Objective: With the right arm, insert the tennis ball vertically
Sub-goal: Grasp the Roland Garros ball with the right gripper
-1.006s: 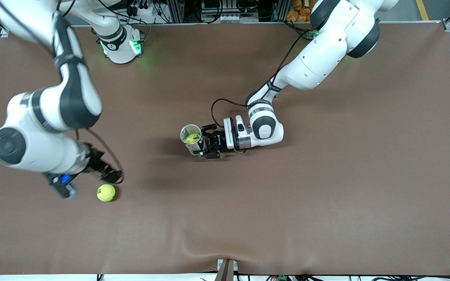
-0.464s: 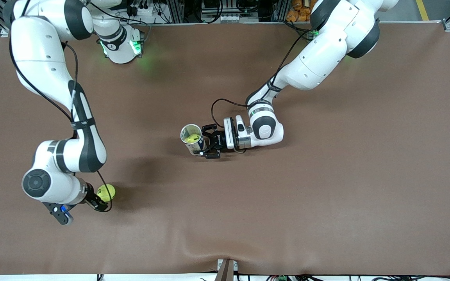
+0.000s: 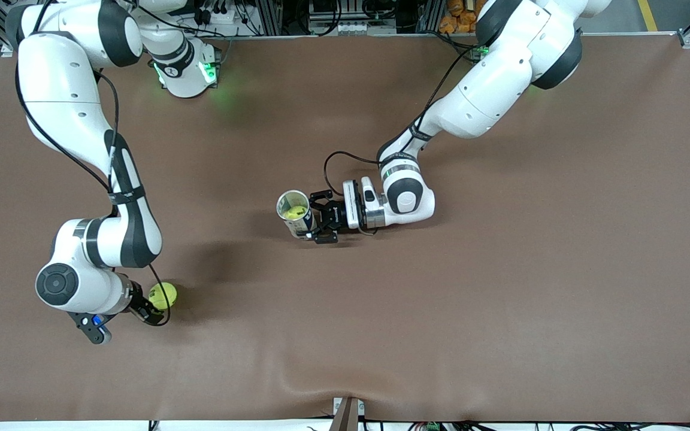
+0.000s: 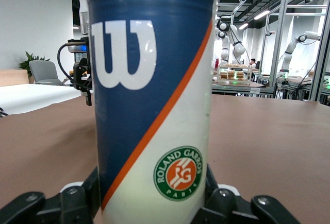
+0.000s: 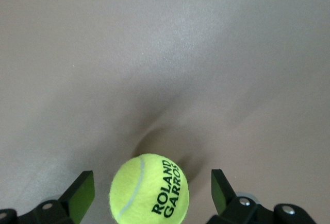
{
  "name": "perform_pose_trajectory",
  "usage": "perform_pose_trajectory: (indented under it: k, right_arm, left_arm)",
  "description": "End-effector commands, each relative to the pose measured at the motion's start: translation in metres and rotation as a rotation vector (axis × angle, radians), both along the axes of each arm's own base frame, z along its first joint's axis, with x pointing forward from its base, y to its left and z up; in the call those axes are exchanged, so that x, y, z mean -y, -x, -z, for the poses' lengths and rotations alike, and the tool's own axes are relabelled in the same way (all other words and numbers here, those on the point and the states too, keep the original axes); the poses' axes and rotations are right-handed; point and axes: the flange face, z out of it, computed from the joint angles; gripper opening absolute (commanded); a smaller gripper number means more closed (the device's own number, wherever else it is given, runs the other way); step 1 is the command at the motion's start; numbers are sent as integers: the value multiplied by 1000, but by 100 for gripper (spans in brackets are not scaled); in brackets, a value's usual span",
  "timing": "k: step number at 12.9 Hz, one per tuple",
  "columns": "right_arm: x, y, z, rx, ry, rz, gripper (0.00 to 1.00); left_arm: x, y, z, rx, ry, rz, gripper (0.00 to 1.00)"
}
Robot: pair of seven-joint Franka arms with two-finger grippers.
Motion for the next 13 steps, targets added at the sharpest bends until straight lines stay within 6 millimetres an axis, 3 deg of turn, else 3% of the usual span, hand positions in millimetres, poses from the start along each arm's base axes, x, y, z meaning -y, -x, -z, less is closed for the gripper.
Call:
perform_pose_trajectory:
  k: [1,9,13]
  right_arm:
    - [-1,5,14,-19,-15,15,100]
    - [0,12,25,-39,-63,53,100]
    - [0,14,27,-45,-64,55,70]
  left_arm:
    - [-1,3,8,67,3,-2,75]
    - [-1,3,8,67,3,-2,75]
    - [-2,5,10,64,0,0,75]
